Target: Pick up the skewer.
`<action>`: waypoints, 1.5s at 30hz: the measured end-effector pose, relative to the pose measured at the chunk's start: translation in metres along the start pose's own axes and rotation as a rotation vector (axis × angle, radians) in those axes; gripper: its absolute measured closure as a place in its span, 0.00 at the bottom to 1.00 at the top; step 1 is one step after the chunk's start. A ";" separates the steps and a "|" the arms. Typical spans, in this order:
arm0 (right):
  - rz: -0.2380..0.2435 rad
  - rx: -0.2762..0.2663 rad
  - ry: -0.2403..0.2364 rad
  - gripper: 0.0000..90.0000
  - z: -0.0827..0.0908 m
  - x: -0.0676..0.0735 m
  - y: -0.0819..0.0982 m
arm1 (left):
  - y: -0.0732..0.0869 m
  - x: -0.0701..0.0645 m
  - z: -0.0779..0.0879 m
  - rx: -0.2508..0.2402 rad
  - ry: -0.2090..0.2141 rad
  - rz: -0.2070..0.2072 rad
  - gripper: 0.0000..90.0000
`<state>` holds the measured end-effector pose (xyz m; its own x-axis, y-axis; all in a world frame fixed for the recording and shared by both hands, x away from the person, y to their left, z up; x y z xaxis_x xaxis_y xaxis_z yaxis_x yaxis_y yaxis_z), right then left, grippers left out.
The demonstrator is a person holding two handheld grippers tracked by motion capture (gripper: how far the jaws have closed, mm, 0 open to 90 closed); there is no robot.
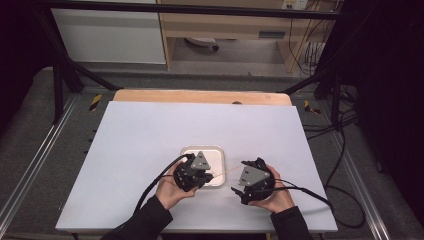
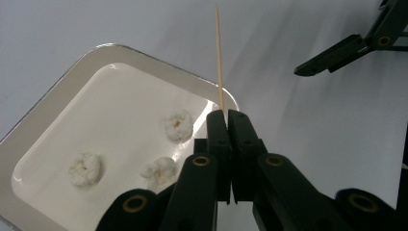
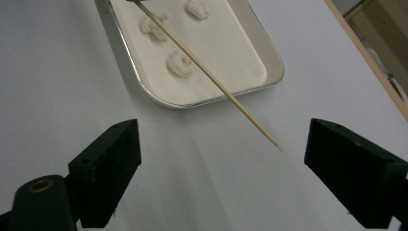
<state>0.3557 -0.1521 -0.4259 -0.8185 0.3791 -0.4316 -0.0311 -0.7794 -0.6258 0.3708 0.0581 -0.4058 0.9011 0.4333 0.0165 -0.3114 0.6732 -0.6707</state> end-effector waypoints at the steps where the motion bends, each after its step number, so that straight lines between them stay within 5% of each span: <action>1: 0.013 0.000 0.002 0.19 0.000 0.001 -0.001 | -0.002 -0.001 -0.001 0.003 0.002 -0.003 0.98; 21: 0.320 0.048 -0.005 0.58 -0.003 0.002 0.005 | -0.019 -0.016 -0.009 0.047 0.043 -0.078 0.98; 45: 0.501 0.069 -0.058 0.96 -0.003 0.002 0.009 | -0.017 -0.019 -0.010 0.053 0.083 -0.106 0.98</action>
<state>0.3559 -0.1570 -0.4348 -0.7732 -0.0765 -0.6295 0.3374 -0.8902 -0.3062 0.3619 0.0323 -0.4018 0.9510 0.3083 0.0222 -0.2266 0.7443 -0.6283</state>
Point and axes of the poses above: each handheld gripper's, and its own axes: z roughly backward along the jaws, y roughly out of its underside, x roughly to its left, the point moved 2 cm from there along -z, roughly forward along the jaws
